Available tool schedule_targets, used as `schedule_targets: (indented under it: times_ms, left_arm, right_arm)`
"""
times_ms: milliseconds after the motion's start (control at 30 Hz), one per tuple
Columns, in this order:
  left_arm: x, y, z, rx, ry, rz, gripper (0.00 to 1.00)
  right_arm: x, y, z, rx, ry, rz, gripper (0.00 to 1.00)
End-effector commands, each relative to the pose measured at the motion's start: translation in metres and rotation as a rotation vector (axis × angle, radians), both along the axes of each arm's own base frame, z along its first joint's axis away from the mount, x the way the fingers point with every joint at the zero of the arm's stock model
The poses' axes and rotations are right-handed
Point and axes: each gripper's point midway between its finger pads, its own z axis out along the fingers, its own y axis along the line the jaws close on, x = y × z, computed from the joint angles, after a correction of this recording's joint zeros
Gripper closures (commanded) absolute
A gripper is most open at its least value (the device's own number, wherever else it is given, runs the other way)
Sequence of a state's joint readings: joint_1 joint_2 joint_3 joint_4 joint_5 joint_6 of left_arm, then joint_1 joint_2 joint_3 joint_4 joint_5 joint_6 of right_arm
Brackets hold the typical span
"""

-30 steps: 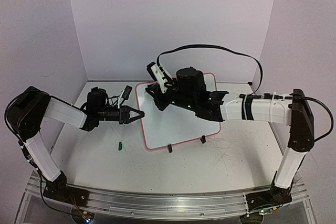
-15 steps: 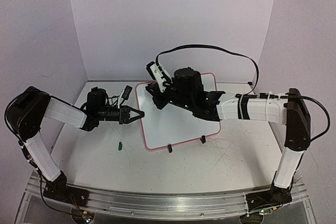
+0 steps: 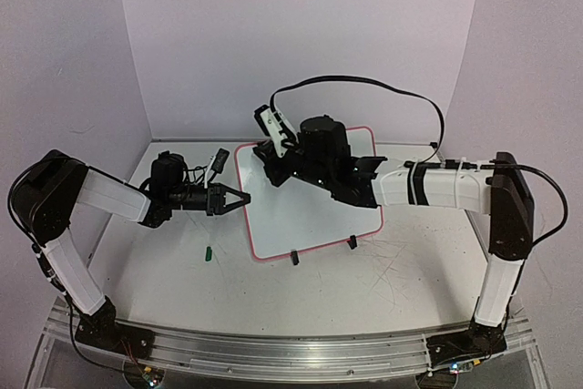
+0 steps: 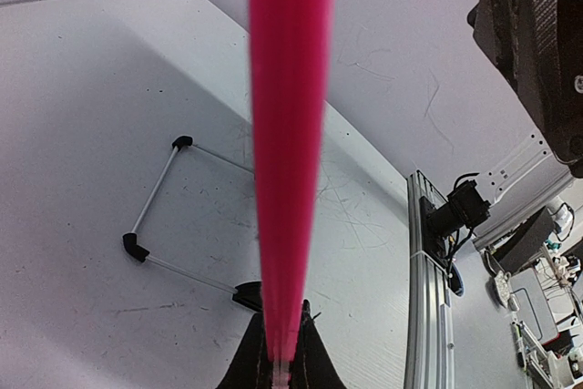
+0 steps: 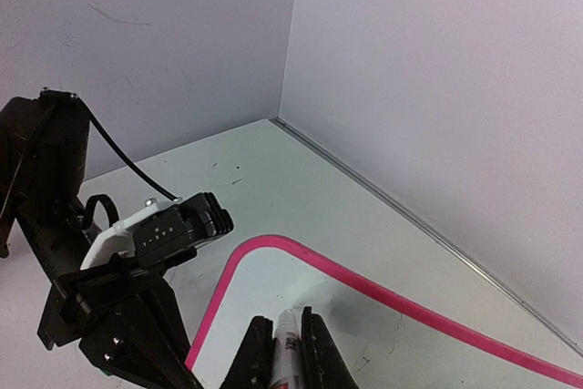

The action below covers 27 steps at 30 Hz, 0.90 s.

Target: Write a sentence on the whiteboard

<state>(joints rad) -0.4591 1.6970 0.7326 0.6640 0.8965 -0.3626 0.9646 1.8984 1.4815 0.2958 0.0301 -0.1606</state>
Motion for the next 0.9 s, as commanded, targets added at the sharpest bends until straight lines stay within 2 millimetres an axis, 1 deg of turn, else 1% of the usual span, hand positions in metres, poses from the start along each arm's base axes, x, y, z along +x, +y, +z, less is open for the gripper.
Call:
schedule_targets:
  times_ms: [0, 333, 867]
  left_arm:
    - [0.010, 0.000, 0.014, -0.014, -0.057, 0.009, 1.00]
    - [0.010, 0.000, 0.013, -0.014, -0.054, 0.008, 1.00]
    - [0.010, -0.001, 0.013, -0.015, -0.054, 0.005, 1.00]
  right_arm:
    - [0.009, 0.003, 0.027, 0.067, -0.039, -0.021, 1.00]
    - [0.013, 0.003, 0.018, 0.051, -0.031, -0.037, 1.00]
    - [0.016, 0.001, 0.010, 0.038, -0.015, -0.062, 1.00]
